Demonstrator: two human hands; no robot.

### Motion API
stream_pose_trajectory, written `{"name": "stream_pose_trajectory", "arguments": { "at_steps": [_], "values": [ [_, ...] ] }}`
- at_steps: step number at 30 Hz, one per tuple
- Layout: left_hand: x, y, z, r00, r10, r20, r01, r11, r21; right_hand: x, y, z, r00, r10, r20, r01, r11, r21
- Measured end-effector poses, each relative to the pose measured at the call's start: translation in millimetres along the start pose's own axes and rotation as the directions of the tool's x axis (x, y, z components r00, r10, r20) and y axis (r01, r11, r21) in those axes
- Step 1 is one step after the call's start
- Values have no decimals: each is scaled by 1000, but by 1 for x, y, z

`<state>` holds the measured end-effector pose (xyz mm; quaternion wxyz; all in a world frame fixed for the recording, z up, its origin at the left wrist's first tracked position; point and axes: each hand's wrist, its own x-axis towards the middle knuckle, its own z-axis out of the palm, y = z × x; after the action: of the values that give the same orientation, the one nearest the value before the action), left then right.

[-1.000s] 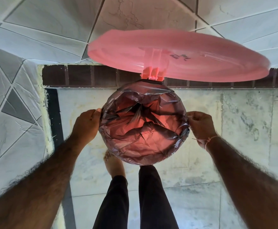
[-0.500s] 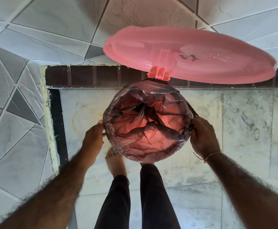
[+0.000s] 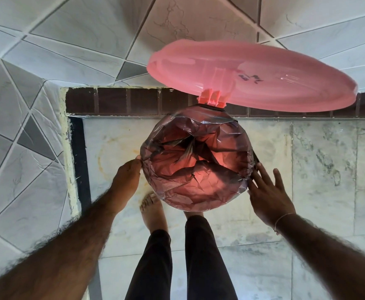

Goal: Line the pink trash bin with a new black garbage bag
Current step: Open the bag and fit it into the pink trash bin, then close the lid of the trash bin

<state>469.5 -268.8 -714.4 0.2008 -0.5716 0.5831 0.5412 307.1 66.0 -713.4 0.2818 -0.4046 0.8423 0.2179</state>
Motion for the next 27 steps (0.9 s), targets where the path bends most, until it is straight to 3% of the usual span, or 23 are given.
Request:
{"name": "stream_pose_trajectory", "arguments": {
  "at_steps": [4, 7, 9, 11, 13, 15, 16, 17, 18, 19, 20, 21, 23, 27],
  "values": [
    [0, -4, 7, 999, -31, -10, 30, 997, -68, -1, -34, 14, 983, 101, 156, -118, 987, 107],
    [-6, -6, 16, 990, -142, 14, 141, 953, -268, 1, -61, 18, 950, 164, 267, -228, 945, 233],
    [-12, -9, 23, 975, -220, 27, 212, 886, -412, -1, -77, 18, 931, 223, 289, -316, 889, 331],
    [-20, -12, 30, 960, -277, 49, 261, 813, -521, -6, -89, 22, 924, 281, 261, -379, 768, 516],
    [-27, -16, 37, 943, -324, 81, 306, 744, -594, -9, -102, 19, 909, 331, 254, -403, 541, 738],
    [-35, -20, 45, 923, -362, 130, 359, 687, -632, -11, -114, 11, 862, 368, 348, -468, 317, 825],
    [-39, -21, 49, 915, -371, 161, 383, 670, -636, -10, -119, 8, 818, 376, 436, -514, 138, 846],
    [-43, -21, 54, 909, -372, 186, 399, 653, -643, -7, -122, 4, 760, 353, 546, -530, -151, 835],
    [-47, -23, 57, 906, -369, 205, 408, 641, -650, -6, -122, 0, 718, 271, 642, -489, -461, 741],
    [-50, -23, 60, 903, -366, 224, 417, 626, -659, -5, -121, -3, 700, 168, 694, -421, -688, 591],
    [-53, -25, 61, 903, -367, 222, 417, 634, -651, -7, -118, -5, 695, 80, 714, -362, -820, 444],
    [-53, -26, 62, 910, -369, 190, 401, 663, -632, -9, -114, -8, 679, 27, 734, -350, -867, 355],
    [-52, -28, 57, 922, -385, 51, 348, 762, -546, -17, -106, -14, 631, -8, 776, -433, -833, 344],
    [-57, -18, 35, 922, -370, -115, 261, 812, -523, -38, -79, -32, 583, 127, 803, -504, -718, 479]
  ]
}}
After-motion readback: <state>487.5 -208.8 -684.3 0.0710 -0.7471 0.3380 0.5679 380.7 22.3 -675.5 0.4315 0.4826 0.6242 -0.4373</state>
